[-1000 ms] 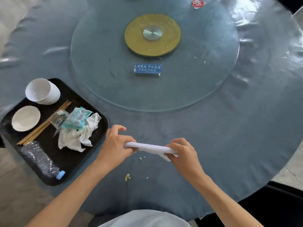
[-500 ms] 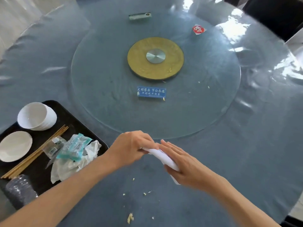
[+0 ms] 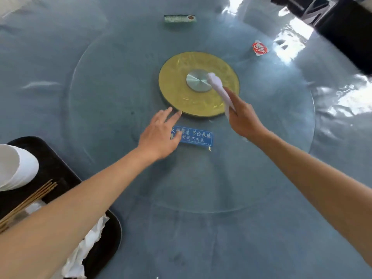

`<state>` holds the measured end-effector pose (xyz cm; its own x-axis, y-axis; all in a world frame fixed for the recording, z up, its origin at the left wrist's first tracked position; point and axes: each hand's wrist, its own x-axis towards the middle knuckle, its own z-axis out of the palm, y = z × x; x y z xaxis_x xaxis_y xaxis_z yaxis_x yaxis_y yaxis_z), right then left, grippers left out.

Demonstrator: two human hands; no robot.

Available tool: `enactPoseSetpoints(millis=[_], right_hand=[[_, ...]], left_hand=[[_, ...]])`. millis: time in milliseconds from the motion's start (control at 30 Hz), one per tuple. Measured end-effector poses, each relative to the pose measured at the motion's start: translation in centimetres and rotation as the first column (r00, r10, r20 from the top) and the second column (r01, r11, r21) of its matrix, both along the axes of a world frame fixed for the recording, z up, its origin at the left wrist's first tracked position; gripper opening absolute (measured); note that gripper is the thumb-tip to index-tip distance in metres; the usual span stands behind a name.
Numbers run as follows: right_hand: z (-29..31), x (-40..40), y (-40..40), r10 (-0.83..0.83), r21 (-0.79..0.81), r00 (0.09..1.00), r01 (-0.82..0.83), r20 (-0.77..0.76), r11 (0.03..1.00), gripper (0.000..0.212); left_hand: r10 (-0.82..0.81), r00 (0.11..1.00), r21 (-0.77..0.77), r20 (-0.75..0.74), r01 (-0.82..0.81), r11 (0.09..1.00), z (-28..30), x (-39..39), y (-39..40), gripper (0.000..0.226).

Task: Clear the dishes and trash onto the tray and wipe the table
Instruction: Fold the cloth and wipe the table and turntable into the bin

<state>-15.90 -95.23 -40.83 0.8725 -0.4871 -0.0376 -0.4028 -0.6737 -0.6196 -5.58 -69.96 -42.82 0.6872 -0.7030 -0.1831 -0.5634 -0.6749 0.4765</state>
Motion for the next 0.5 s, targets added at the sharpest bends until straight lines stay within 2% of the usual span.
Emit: enactPoseSetpoints(millis=[67, 133, 233, 333, 433, 500], right_hand=[[-2.8, 3.3, -3.2, 0.053, -0.15, 0.994, -0.067, -0.096, 0.986, 0.072], [-5.6, 5.5, -5.0, 0.078, -0.189, 0.965, -0.128, -0.251, 0.974, 0.076], [-9.1, 7.1, -5.3, 0.103, -0.298, 0.883, -0.261, -0.457, 0.918, 0.06], [-9.1, 8.2, -5.6, 0.069, -0.309, 0.9, -0.218, -0.43, 0.926, 0.063], [-8.4, 9.7, -7.5, -0.001, -0.343, 0.958, -0.103, -0.288, 0.934, 0.044], [-9.2, 10.0, -8.2, 0.01, -0.399, 0.973, -0.104, -0.23, 0.911, 0.039]], left_hand=[[-0.034, 0.998, 0.138, -0.049, 0.04, 0.99, -3.6, -0.7, 1.2, 0.063], [-0.018, 0.999, 0.197, -0.04, 0.025, 0.98, -6.7, -1.7, 2.4, 0.061], [-0.028, 0.991, 0.156, 0.128, 0.007, 0.988, -9.7, -2.6, 3.7, 0.061], [-0.049, 0.961, 0.119, 0.273, 0.017, 0.993, -11.0, -2.9, 3.9, 0.06], [-0.041, 0.941, 0.102, 0.335, 0.007, 0.995, -11.4, -3.0, 3.8, 0.059], [-0.039, 0.938, 0.096, 0.344, 0.006, 0.995, -11.4, -3.0, 3.8, 0.059]])
